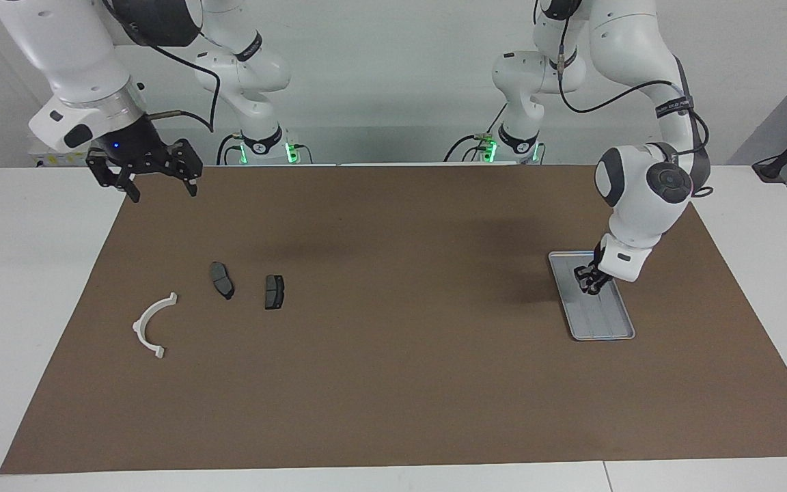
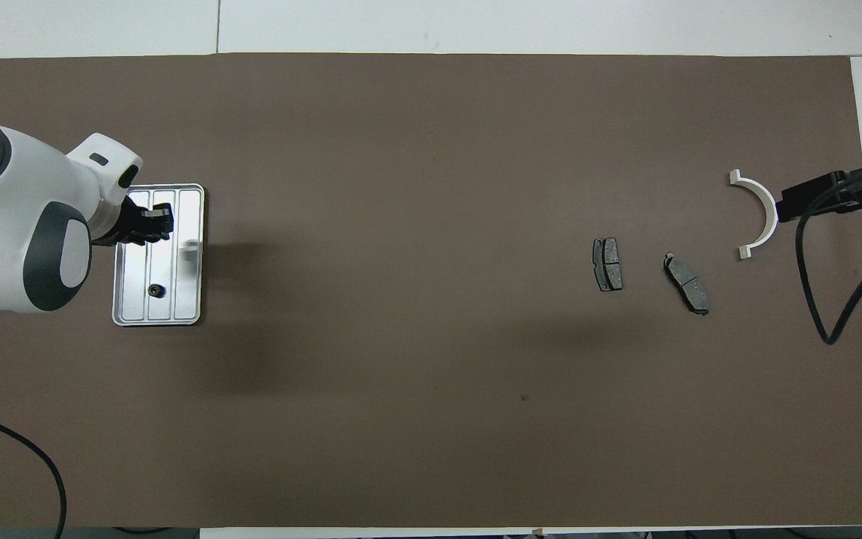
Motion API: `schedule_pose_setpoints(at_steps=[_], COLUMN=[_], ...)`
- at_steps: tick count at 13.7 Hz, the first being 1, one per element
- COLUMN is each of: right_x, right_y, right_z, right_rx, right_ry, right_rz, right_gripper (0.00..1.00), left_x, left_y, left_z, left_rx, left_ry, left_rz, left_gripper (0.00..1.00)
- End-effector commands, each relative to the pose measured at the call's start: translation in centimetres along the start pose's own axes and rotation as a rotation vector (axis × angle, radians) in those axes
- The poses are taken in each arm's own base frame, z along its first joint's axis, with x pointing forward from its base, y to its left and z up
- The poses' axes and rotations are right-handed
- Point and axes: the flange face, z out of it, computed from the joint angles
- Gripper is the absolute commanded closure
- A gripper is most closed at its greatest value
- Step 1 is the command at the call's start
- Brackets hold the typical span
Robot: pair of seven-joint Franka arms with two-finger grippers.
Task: Pick bearing gear from pile to tray
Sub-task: 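Lower the bearing into the tray and open the left gripper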
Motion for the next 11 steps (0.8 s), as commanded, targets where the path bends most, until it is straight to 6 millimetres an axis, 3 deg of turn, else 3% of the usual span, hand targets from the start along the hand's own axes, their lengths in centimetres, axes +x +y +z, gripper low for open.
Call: schedule_pose_setpoints(at_steps=[1, 11], right_x=[-0.4, -0.4], right_y=[-0.3, -0.4], right_z=[0.1, -0.2], right_rx=[-0.012, -0.010], right_ry=[0.000, 0.009], right_rz=[0.014, 0.012], right_gripper=[0.00, 0.00], left_x=[0.7, 0.1], left_y=[-1.4, -1.3], left_z=[2.2, 4.6], left_rx=[-0.004, -0.013], left_ry=[0.028, 0.052], left_rz=[0.033, 0.021], left_gripper=[0.95, 0.94])
